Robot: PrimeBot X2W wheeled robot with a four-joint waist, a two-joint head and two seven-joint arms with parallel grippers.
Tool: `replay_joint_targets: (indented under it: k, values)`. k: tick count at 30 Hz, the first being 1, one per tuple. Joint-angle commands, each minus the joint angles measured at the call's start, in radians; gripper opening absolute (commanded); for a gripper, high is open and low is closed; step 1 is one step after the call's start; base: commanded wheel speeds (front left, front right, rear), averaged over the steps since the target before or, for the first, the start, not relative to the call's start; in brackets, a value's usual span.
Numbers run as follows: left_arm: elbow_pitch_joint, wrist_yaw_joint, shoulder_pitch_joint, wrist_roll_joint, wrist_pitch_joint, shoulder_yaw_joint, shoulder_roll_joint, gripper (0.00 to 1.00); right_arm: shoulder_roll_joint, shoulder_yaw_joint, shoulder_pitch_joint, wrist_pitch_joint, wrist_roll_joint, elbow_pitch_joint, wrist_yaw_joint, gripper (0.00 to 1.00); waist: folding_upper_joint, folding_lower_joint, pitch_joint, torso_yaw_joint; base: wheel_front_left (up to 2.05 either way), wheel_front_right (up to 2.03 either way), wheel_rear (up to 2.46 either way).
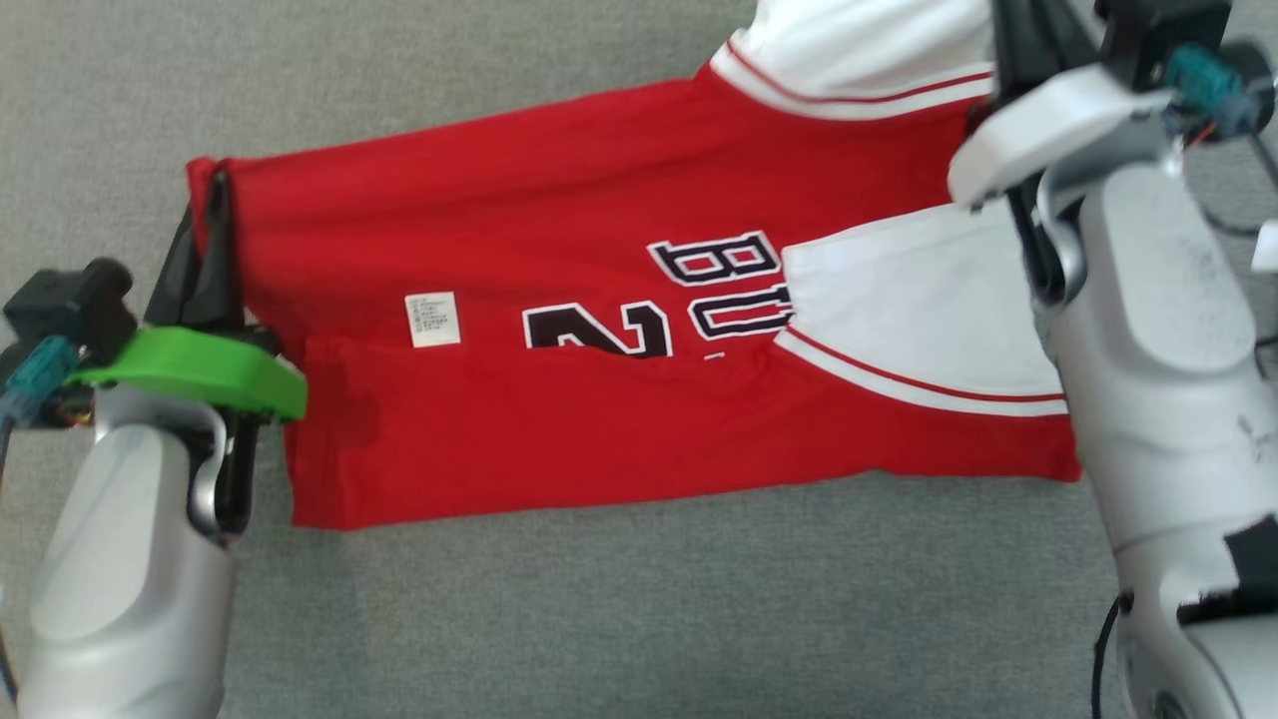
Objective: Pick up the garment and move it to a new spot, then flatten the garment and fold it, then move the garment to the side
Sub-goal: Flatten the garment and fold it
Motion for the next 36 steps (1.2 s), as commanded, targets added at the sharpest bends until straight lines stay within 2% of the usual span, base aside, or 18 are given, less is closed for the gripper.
replay_joint_targets:
  k: [1,9,16,17,18,19,28,36]
  values:
    - [-0.015,0.002,0.115,-0.002,0.0,0.036,0.032,0.0,-0.017,0.057,0.236,-0.004,0.152,-0.147,-0.002,0.0,0.0,0.0,-0.102,-0.088,0.0,0.0,0.0]
    - [-0.01,0.002,0.256,0.01,0.0,0.066,0.013,0.0,-0.011,0.063,0.518,-0.004,0.291,-0.25,-0.002,0.0,0.0,0.0,-0.174,-0.116,0.0,0.0,0.0]
    - [0.006,0.002,0.337,0.022,0.0,0.078,-0.022,0.0,-0.001,0.06,0.61,-0.004,0.325,-0.248,-0.002,0.0,0.0,0.0,-0.198,-0.114,0.0,0.0,0.0]
    - [0.012,0.002,0.346,0.023,0.0,0.081,-0.028,0.53,0.0,0.055,0.617,-0.004,0.326,-0.244,-0.002,0.15,0.0,0.0,-0.2,-0.113,0.0,0.0,0.0]
    - [0.022,0.002,0.357,0.026,0.0,0.088,-0.034,1.0,0.0,0.047,0.625,-0.004,0.325,-0.234,-0.002,0.56,0.0,0.0,-0.202,-0.11,0.0,0.0,0.0]
    - [0.025,0.002,0.364,0.029,0.0,0.096,-0.04,1.0,0.003,0.044,0.629,-0.004,0.327,-0.225,-0.002,1.0,0.0,0.0,-0.204,-0.108,0.0,0.0,0.0]
    - [-0.055,0.002,0.459,0.105,0.0,0.222,-0.144,1.0,0.013,0.018,0.653,-0.004,0.309,-0.189,-0.002,1.0,0.0,0.0,-0.238,-0.076,0.0,0.0,0.0]
    - [-0.087,0.002,0.466,0.123,0.0,0.184,-0.181,1.0,0.013,-0.009,0.578,0.004,0.246,-0.044,-0.002,1.0,0.0,0.0,-0.241,-0.025,0.0,0.0,0.0]
